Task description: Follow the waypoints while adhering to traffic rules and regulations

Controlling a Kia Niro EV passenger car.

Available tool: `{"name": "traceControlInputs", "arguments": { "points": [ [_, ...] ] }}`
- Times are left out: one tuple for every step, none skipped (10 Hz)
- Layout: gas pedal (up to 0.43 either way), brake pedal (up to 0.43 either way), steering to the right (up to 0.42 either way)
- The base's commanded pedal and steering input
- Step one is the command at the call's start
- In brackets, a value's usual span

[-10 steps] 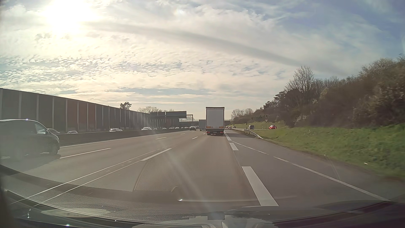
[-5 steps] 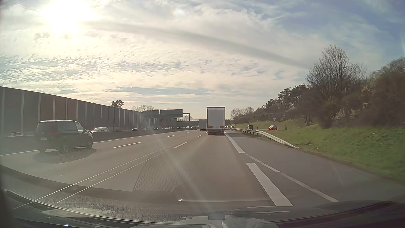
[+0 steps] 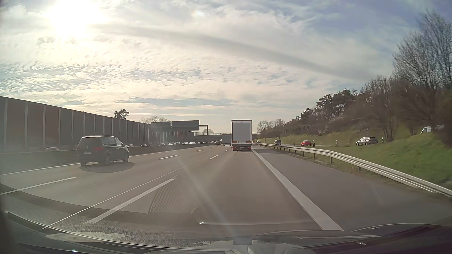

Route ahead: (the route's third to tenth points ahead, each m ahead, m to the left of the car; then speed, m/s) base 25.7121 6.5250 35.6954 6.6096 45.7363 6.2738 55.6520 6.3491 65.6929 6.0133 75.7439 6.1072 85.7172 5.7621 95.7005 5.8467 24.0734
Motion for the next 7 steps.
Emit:
{"name": "traceControlInputs", "arguments": {
  "points": [
    [0.248, 0.000, 0.000],
    [0.248, 0.000, 0.001],
    [0.248, 0.000, 0.001],
    [0.248, 0.000, 0.001],
    [0.248, 0.000, 0.001],
    [0.240, 0.000, 0.001],
    [0.228, 0.000, 0.001]
  ]
}}
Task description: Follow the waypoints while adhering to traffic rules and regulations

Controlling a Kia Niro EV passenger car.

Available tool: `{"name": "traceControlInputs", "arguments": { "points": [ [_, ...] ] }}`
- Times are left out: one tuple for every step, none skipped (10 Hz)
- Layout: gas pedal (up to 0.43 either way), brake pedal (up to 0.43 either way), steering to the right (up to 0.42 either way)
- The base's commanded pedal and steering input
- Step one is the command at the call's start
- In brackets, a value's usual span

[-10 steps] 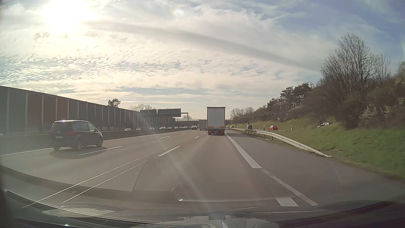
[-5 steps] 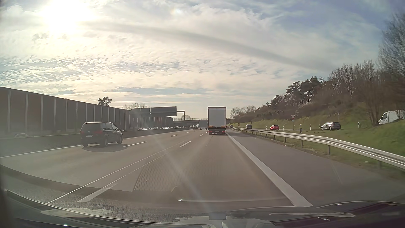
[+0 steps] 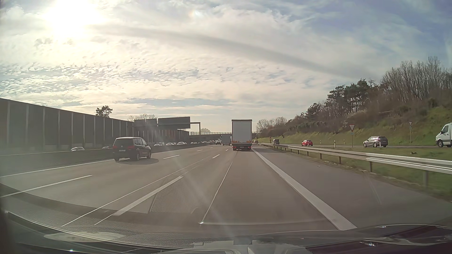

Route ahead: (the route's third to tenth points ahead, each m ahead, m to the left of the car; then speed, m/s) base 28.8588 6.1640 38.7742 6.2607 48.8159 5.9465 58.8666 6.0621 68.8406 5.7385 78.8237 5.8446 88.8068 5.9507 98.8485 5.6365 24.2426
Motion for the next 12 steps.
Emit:
{"name": "traceControlInputs", "arguments": {
  "points": [
    [0.228, 0.000, 0.001],
    [0.228, 0.000, 0.001],
    [0.197, 0.000, 0.001],
    [0.189, 0.000, 0.001],
    [0.189, 0.000, 0.000],
    [0.189, 0.000, 0.000],
    [0.189, 0.000, -0.001],
    [0.189, 0.000, -0.001],
    [0.189, 0.000, -0.003],
    [0.177, 0.000, -0.004],
    [0.177, 0.000, -0.004],
    [0.177, 0.000, -0.004]
  ]
}}
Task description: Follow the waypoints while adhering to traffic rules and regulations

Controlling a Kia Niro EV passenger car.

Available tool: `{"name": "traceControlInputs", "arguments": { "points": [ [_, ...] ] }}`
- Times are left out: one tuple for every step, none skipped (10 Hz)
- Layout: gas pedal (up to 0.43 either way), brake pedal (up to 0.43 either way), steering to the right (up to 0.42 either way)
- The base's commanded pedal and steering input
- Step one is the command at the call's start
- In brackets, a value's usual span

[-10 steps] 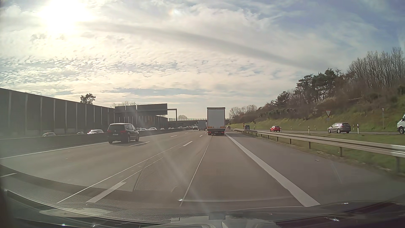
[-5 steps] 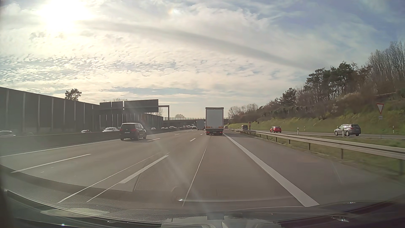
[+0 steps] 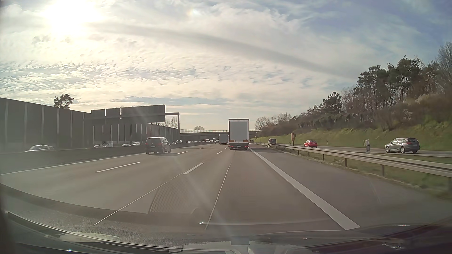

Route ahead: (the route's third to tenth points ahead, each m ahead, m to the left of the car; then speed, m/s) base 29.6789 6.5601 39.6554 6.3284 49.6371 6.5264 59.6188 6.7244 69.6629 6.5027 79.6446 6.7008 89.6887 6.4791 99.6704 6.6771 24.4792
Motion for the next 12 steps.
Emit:
{"name": "traceControlInputs", "arguments": {
  "points": [
    [0.169, 0.000, -0.004],
    [0.169, 0.000, -0.004],
    [0.169, 0.000, -0.004],
    [0.169, 0.000, -0.004],
    [0.157, 0.000, -0.003],
    [0.157, 0.000, -0.003],
    [0.157, 0.000, -0.004],
    [0.157, 0.000, -0.003],
    [0.150, 0.000, -0.003],
    [0.150, 0.000, -0.003],
    [0.150, 0.000, -0.003],
    [0.150, 0.000, -0.003]
  ]
}}
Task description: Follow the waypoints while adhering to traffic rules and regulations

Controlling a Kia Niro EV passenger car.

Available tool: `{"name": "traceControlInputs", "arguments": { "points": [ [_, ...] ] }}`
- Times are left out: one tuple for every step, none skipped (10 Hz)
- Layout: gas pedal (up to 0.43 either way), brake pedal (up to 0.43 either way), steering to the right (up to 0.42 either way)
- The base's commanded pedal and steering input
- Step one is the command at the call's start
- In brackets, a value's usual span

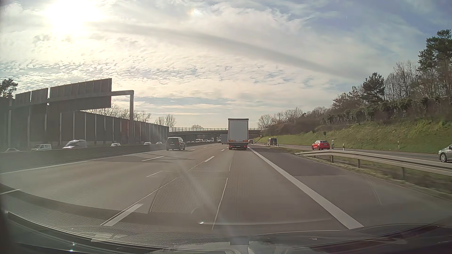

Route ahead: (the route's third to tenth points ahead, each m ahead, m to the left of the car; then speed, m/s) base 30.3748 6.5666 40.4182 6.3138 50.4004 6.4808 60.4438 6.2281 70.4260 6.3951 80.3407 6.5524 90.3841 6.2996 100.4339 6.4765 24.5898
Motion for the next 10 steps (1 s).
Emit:
{"name": "traceControlInputs", "arguments": {
  "points": [
    [0.150, 0.000, -0.003],
    [0.150, 0.000, -0.003],
    [0.150, 0.000, -0.003],
    [0.150, 0.000, -0.003],
    [0.150, 0.000, -0.003],
    [0.150, 0.000, -0.004],
    [0.150, 0.000, -0.004],
    [0.150, 0.000, -0.003],
    [0.150, 0.000, -0.004],
    [0.150, 0.000, -0.004]
  ]
}}
